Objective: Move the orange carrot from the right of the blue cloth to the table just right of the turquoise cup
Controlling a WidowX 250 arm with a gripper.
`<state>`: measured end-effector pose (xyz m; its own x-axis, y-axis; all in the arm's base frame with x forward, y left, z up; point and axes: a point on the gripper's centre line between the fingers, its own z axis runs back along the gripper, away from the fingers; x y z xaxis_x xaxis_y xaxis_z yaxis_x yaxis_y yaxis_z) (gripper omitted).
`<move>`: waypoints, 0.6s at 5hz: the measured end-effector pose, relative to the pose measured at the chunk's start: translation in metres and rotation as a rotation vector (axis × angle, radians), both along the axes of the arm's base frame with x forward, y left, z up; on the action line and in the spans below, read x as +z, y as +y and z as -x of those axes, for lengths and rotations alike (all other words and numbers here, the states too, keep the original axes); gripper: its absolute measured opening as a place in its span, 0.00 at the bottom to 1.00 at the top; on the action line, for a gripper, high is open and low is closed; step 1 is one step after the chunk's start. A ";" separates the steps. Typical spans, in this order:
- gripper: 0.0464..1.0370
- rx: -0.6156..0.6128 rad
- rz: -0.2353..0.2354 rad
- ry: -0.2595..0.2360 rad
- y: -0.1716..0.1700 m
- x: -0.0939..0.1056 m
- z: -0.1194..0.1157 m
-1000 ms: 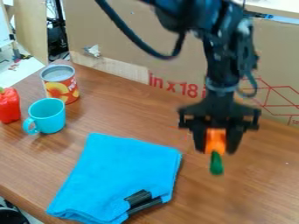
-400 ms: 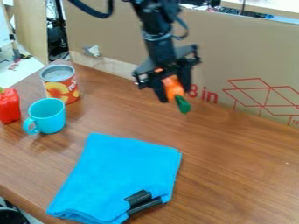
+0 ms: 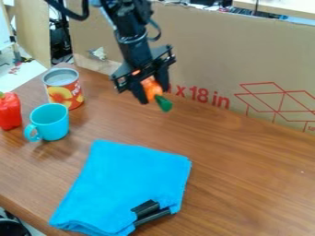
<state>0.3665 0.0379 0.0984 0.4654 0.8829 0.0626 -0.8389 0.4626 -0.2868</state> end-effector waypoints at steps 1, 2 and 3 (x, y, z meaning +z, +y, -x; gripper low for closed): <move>0.57 0.008 -0.011 0.046 0.011 -0.017 0.000; 0.57 0.016 -0.017 0.098 0.015 -0.033 0.002; 0.57 0.075 -0.035 0.138 0.031 -0.043 0.007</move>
